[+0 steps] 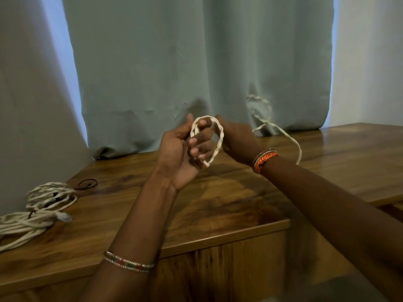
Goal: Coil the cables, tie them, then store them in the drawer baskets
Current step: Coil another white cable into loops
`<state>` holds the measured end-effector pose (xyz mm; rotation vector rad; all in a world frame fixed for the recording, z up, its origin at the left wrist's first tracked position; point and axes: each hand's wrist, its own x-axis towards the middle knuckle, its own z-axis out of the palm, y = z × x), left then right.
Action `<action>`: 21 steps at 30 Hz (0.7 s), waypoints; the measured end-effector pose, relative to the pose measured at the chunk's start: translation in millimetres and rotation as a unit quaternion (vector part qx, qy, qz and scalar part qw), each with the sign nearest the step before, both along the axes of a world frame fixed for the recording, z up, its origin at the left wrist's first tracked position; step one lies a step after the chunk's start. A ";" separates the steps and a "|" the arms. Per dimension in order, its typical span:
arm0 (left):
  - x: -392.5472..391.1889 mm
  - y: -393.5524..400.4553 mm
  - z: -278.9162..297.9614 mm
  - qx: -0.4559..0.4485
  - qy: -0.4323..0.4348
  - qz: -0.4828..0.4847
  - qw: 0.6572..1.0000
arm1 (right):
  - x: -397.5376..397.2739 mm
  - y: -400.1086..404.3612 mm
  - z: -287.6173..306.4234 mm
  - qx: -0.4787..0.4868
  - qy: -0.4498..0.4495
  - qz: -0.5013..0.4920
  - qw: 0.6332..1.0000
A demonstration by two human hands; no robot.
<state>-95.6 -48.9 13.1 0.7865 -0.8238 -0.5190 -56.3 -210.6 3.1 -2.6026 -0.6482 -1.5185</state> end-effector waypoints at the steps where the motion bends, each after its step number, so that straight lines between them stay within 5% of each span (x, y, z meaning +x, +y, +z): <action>1: 0.9 -1.9 1.1 -0.002 -0.010 0.022 1.000 | 1.6 -0.7 -7.9 0.009 0.021 0.007 1.000; 7: 33.2 -5.5 -3.4 -0.011 -0.009 0.214 0.977 | -36.0 31.5 -50.9 -0.077 0.212 -0.027 0.974; 11: 58.4 -8.9 -15.7 0.131 -0.114 0.382 0.908 | -73.1 38.1 -37.9 -0.076 0.258 -0.029 0.963; 16: 53.0 -21.7 -19.6 0.202 -0.193 0.420 0.863 | -77.2 28.8 -12.8 -0.070 0.318 0.065 0.943; 21: 51.0 -22.4 -31.7 0.357 -0.308 0.418 0.776 | -61.2 6.6 10.5 -0.117 0.245 0.068 0.960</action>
